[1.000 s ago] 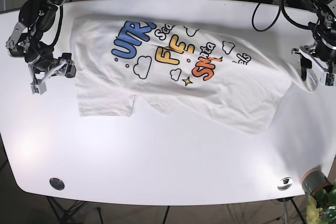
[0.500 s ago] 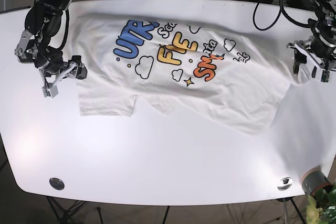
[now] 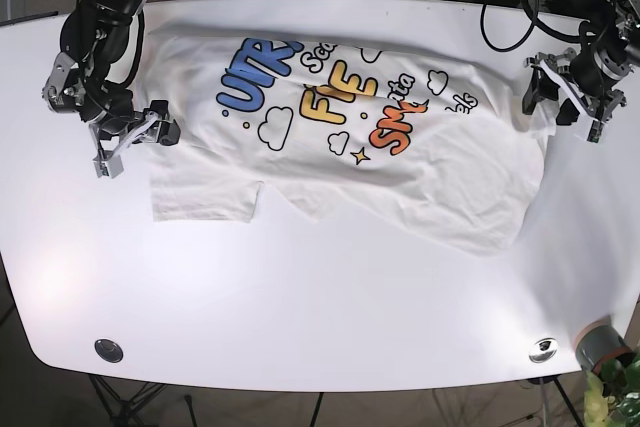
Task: Fold the T-shirt properly
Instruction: 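Release the left gripper and move it to the shirt's side edge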
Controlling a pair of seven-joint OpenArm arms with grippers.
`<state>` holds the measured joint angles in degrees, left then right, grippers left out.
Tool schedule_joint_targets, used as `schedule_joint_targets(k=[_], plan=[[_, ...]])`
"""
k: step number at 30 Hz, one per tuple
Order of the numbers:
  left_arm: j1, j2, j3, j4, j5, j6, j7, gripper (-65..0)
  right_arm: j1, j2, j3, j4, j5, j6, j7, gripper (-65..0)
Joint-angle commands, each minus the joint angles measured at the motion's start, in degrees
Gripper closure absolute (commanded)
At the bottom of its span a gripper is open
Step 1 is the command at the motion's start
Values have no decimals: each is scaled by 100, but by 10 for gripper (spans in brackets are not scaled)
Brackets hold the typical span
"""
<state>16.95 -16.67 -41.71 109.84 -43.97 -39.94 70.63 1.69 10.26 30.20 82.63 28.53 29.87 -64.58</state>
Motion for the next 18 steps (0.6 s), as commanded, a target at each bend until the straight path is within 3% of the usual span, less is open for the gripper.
schedule_joint_targets(k=[1, 4, 7, 13, 18], plan=[[85, -202, 26, 97, -329, -6, -78, -342, 46, 51, -9, -74, -53, -46, -35, -400], [235, -369, 105, 97, -803, -6, -78, -339, 46, 51, -9, -83, -53, -46, -8, -398], [296, -430, 0, 97, -1419, -6, -78, -339, 46, 51, -9, -83, -53, -46, -8, -336], [243, -615, -615, 97, -2447, -6, 502, -339, 72, 51, -9, -92, -89, -46, 9, -14], [-91, -615, -941, 97, -3019, -6, 937, -339, 72, 51, -9, -92, -53, -46, 9, -25]])
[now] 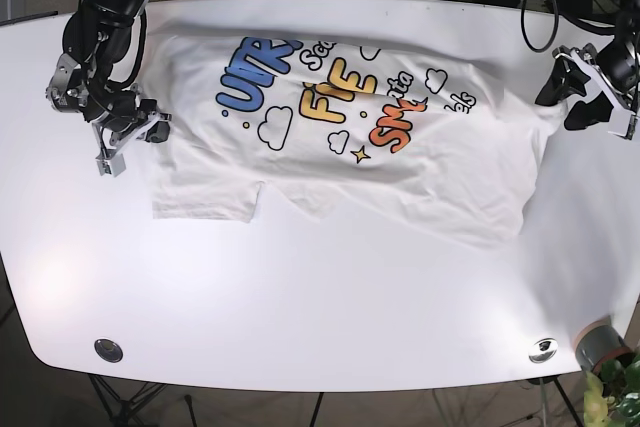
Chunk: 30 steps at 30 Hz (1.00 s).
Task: Fold the T-shirt properly
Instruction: 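Release the left gripper and move it to the shirt's side edge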
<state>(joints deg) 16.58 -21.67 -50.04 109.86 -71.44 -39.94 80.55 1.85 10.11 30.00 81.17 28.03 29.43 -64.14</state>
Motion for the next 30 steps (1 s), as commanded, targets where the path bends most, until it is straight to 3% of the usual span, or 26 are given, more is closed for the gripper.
schedule_joint_targets(k=[1, 4, 8, 14, 23, 28, 30], plan=[[-97, -114, -134, 95, -421, -6, -55, -339, 57, 66, 11, 55, -12, -2, -34, -24], [-1, -176, -73, 95, -746, -6, -55, -340, 66, 75, 11, 55, -30, -2, -34, -24], [237, -580, 182, 77, -676, -6, -55, -340, 66, 84, 11, 64, -3, -2, -34, -24], [245, -659, 631, -151, 757, -6, -55, -339, 66, 84, 11, 64, -3, -2, -34, -24], [52, -475, 1114, -415, 2278, -6, -55, -338, 57, 84, 11, 64, -3, -2, -34, -24], [26, -228, 1149, -433, 3579, -6, -376, -338, 66, 84, 11, 64, -3, -2, -34, -24], [26, -220, 1228, -415, 3720, -6, -420, -338, 66, 84, 11, 64, -3, -2, -34, -24]])
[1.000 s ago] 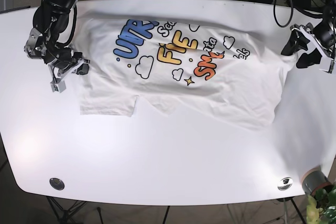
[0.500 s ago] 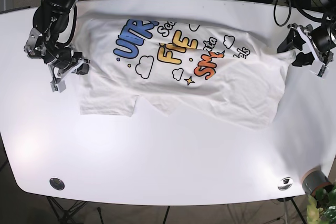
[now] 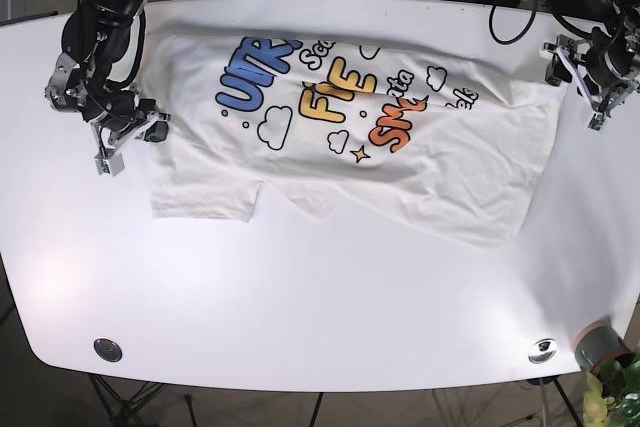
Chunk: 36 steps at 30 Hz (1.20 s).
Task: Fold the T-shirt properly
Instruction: 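Release the left gripper and move it to the shirt's side edge, then grasp the shirt's side edge with the left gripper near the hem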
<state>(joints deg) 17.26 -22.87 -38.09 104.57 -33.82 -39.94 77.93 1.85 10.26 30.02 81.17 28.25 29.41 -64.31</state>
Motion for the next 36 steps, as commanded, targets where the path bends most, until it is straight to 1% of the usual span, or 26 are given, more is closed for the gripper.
schedule_joint_targets(k=[1, 4, 9, 12, 14, 16, 18, 20, 22, 24, 26, 28, 30, 33, 36], plan=[[-33, -99, 94, 88, -95, -6, -158, -338, 57, 68, 9, 64, -25, 0, -17, -24], [-33, -99, 121, 96, -367, -6, -158, -338, 66, 68, 9, 64, -25, 0, -17, -24], [-33, -99, 94, 88, -1123, -6, -149, -338, 66, 68, 9, 64, -25, 0, -17, -24], [-271, -99, 85, 79, -1343, -6, -167, -338, 57, 77, 9, 64, -25, 9, -17, -24], [-508, -99, 15, 79, -1325, -6, -176, -338, 57, 77, 9, 64, -25, 9, -17, -24], [-921, -20, -231, 70, -1158, -6, -184, -338, 57, 68, 9, 64, -25, 9, -17, -24], [-1264, 182, -407, 61, -956, -6, -202, -338, 57, 68, 9, 64, -25, 9, -17, -24], [-1774, 437, -539, 61, -560, -6, -316, -338, 57, 68, 9, 64, -25, 9, -17, -24], [-2126, 551, -530, 61, -200, -6, -413, -338, 66, 68, 9, 64, -25, 9, -17, -24], [-2442, 604, -486, 61, 266, -6, -545, -338, 66, 60, 9, 64, -25, 9, -17, -24], [-2732, 613, -336, 26, 802, -6, -773, -340, 66, 60, 9, 64, -25, 9, -17, -24], [-2917, 621, -117, -159, 1198, -6, -976, -340, 75, 60, 9, 64, -25, 9, -17, -24], [-3119, 613, 129, -493, 1637, -6, -1345, -340, 75, 60, 9, 64, -25, 9, -17, -24], [-3304, 613, 244, -1046, 2121, -6, -1837, -342, 75, 68, 27, 64, -25, 9, -17, -24], [-3559, 595, 296, -1882, 2367, -6, -2321, -343, 75, 86, 35, 64, -25, 9, -17, -24]])
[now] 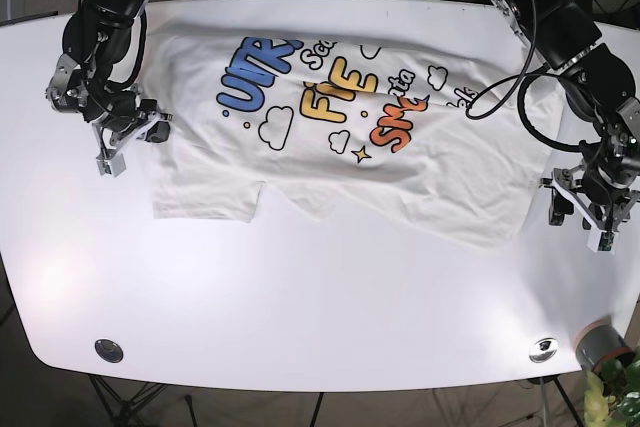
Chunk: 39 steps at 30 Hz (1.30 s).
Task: Fold the T-shirt properly
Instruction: 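Grasp the shirt's side edge with the left gripper near the hem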
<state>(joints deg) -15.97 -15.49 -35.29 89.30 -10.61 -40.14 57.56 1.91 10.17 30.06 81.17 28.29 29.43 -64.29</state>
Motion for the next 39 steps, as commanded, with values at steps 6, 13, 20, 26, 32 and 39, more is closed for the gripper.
schedule_joint_targets(k=[6, 13, 20, 26, 32, 39], plan=[[-746, -372, 52, -2103, 28, 14, -547, -376, 68, 86, 22, 64, -29, 6, -19, -24], [-1098, -434, 34, -3158, 28, 14, -785, -461, 68, 68, 13, 64, -29, 6, -19, -24], [-1247, -416, 43, -3967, -16, 14, -943, -464, 68, 68, 22, 64, -29, 6, -19, -24], [-1282, -416, 280, -4618, -174, 14, -1268, -464, 68, 68, 40, 64, -29, 6, -19, -24], [-1265, -196, 922, -4714, -508, 14, -1259, -460, 77, 68, 40, 64, -29, 6, -19, -24], [-1071, -214, 1705, -4705, -1308, 14, -1057, -325, 174, 68, 49, 64, -29, 6, -19, -24]])
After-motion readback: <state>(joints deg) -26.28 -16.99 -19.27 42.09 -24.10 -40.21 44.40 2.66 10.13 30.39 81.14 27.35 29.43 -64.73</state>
